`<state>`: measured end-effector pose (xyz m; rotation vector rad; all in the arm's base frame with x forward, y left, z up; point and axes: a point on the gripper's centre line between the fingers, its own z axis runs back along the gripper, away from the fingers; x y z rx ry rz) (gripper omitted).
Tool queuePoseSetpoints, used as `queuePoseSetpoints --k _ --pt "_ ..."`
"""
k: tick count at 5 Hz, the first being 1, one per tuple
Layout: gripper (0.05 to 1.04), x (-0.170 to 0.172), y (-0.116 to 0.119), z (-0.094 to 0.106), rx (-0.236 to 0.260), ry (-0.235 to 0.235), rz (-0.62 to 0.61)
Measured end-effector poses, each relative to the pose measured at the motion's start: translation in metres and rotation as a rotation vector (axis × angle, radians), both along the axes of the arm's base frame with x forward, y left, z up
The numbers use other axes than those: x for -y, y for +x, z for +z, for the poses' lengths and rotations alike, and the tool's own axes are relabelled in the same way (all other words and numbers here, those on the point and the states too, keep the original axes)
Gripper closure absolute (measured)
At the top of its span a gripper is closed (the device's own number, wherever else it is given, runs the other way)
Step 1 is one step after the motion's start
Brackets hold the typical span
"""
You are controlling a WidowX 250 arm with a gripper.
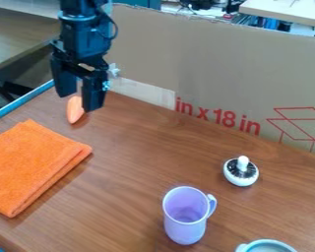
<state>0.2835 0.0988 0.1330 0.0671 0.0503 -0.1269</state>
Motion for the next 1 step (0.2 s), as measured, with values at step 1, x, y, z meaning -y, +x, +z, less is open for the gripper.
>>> queuePoseSetpoints --k 1 --pt "0.083 0.0501 -0.0268 0.0084 -0.006 0.015 -0.092"
